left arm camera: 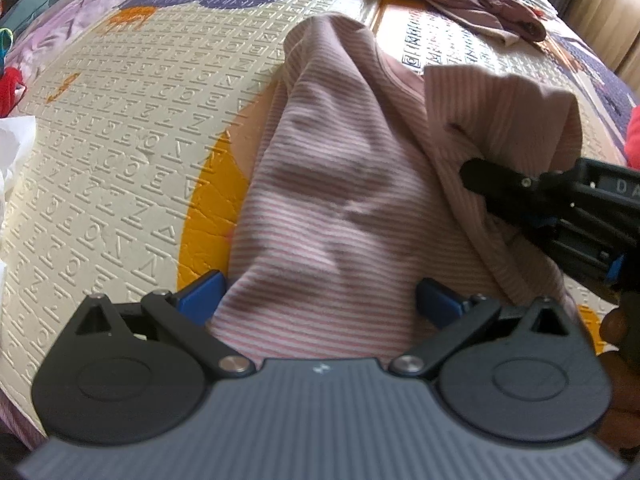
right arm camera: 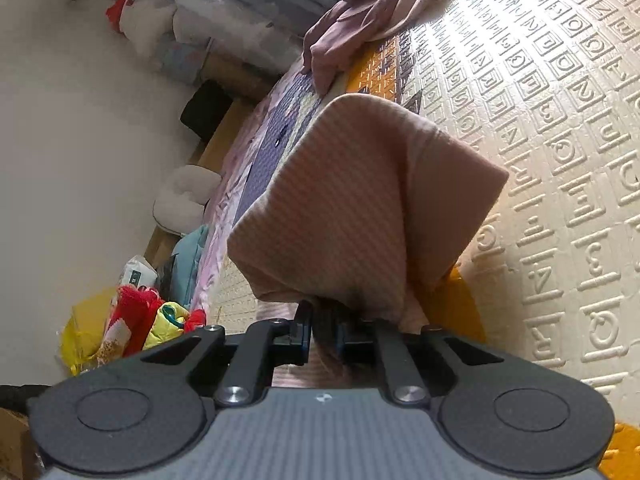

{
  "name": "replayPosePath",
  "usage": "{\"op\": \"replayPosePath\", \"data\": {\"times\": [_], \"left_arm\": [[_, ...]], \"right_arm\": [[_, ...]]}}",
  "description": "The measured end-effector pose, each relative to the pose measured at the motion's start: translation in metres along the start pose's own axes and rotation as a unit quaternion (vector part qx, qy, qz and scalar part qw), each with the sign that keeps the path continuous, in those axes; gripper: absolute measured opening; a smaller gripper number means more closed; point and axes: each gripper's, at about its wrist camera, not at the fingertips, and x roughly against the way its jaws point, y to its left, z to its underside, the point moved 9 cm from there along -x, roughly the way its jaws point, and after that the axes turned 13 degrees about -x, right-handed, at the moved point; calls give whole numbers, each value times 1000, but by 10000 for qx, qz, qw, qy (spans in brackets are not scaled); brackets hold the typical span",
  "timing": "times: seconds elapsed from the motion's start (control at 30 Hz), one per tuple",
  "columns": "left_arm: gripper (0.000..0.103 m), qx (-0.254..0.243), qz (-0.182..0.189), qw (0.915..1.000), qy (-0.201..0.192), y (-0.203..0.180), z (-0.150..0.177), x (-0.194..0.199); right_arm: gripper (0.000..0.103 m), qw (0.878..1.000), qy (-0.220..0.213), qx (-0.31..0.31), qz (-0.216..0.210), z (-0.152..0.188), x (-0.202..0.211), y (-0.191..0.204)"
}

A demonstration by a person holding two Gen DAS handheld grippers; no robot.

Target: Fold clothes

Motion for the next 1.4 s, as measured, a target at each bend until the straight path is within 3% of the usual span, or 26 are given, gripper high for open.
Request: {"op": "replayPosePath", "data": {"times": [0.13,0.2,0.3,0.43,0.5,0.63,0.83,0.93,1.0,1.13,1.2,1.33,1.4], "left_arm": [[103,-90,28,10000,34,0,-1,0],[103,-140,78,9998,89,0,-1,0],[103,-136,208,9995,191,2,-2,-1],[103,-242,164,9993,221,0,-1,-1],[103,-289,109,9993,207,-1,-1,-1],[103,-293,115,9992,236,-1,-2,-1],[103,-329,73,9992,211,-3,0,0],[103,-323,85,9992,216,-3,0,0],[103,-323,82,9992,218,-4,1,1],[103,-350,96,9991,235,3,-4,-5],[103,-345,109,9991,239,3,-5,-6],[103,-344,123,9990,248,3,-4,-6],[103,-344,123,9990,247,2,-3,-5]], "right_arm": [[17,10000,33,27,0,-3,6,3],[37,9998,-73,200,5,-10,18,10],[47,9935,-815,790,97,-29,56,23],[48,9763,-1920,854,522,-58,99,13],[46,9738,-2062,602,740,-66,101,-2],[41,9773,-1778,192,1132,-67,80,-27],[40,9703,-1874,604,1405,-60,54,-31],[34,9682,-1852,868,1441,-54,42,-26],[14,9649,-1776,1143,1563,-50,34,-22],[4,9561,-1805,1476,1773,-50,32,-17],[4,9400,-2151,1646,2076,-57,44,-15],[4,8856,-3016,2275,2702,-73,76,-6],[4,8762,-3228,2345,2705,-77,88,-2]]}}
